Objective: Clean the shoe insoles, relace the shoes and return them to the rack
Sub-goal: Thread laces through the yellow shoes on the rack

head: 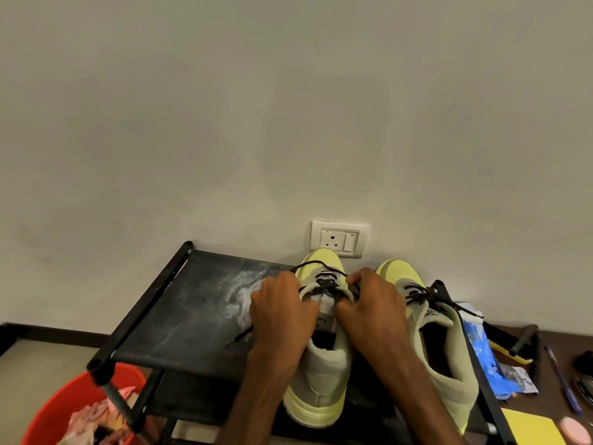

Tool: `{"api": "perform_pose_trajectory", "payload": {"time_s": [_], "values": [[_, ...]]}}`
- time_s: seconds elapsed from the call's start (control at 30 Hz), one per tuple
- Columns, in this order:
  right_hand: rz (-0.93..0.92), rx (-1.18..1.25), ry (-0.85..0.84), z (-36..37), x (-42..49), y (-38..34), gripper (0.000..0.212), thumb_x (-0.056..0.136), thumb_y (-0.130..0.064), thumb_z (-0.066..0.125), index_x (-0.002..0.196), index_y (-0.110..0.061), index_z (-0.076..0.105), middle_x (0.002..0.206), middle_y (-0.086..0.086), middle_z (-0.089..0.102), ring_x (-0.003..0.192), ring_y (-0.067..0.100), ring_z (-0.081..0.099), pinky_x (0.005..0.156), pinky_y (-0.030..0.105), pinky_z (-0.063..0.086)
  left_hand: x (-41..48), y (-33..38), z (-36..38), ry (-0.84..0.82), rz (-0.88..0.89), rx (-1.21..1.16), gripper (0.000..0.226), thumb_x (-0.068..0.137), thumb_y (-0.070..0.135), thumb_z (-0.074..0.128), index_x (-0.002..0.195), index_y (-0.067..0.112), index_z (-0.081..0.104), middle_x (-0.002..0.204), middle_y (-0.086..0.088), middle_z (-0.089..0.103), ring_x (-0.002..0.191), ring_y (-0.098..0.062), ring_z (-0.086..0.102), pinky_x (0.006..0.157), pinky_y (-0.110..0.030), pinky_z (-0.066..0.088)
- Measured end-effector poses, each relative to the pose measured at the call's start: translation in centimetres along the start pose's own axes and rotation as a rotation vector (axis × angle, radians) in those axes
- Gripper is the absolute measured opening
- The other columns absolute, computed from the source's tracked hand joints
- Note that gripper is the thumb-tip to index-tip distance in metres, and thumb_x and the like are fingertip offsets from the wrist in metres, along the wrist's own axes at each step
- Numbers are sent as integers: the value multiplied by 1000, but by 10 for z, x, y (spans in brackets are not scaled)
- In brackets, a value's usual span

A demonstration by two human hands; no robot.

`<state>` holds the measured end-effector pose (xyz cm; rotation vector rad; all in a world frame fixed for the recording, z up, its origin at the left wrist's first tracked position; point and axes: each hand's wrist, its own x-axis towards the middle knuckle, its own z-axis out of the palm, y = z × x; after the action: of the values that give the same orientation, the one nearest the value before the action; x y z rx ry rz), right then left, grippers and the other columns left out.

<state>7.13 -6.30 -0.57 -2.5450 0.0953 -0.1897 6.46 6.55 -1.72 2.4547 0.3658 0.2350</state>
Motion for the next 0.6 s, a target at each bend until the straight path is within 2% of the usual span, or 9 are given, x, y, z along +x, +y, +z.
{"api": "perform_pose_trajectory", "payload": {"time_s": [0.13,0.23,0.33,0.4,0.43,0.5,0.6], "values": [[22,66,-70,-3,7,2,40,82,-14,69,121,-18,62,99,-4,65,93,18,60,79,28,40,6,-6,-6,-48,32,-89,12,92,20,65,96,22,77,86,6,69,68,-6,53,55,-14,32],[2,87,-82,-4,11,0,42,82,-17,73,122,-24,61,94,-11,59,88,11,57,87,32,49,10,-11,-7,-71,48,-101,13,93,20,68,97,26,78,88,8,72,72,-6,60,59,-12,40],[-48,-18,-33,0,12,-4,42,82,-26,76,122,-28,63,107,-5,66,96,15,62,83,33,55,10,-8,-4,-44,90,-54,19,93,33,72,111,31,73,103,9,71,90,-7,62,75,-20,51],[-79,-127,-27,5,13,-7,46,84,-31,76,127,-26,62,124,1,61,111,21,58,89,31,52,11,-4,1,-15,136,-5,33,91,39,73,123,31,67,119,8,67,110,-14,57,89,-27,51],[-84,-136,-21,8,14,-8,47,84,-33,75,128,-24,62,127,3,59,114,23,57,89,31,50,12,-1,2,-12,147,9,36,91,36,74,125,28,66,123,7,64,114,-16,55,93,-29,51],[-74,-79,-14,9,15,-8,42,85,-32,73,124,-22,64,120,3,65,107,23,62,80,29,47,17,5,2,-27,138,13,32,91,29,74,121,23,66,119,3,65,106,-17,59,88,-29,54],[-70,-34,-1,10,16,-6,30,87,-26,70,115,-19,67,107,1,73,99,21,66,72,28,36,23,9,7,13,150,57,27,93,36,72,114,20,65,109,1,66,96,-16,59,75,-26,48]]}}
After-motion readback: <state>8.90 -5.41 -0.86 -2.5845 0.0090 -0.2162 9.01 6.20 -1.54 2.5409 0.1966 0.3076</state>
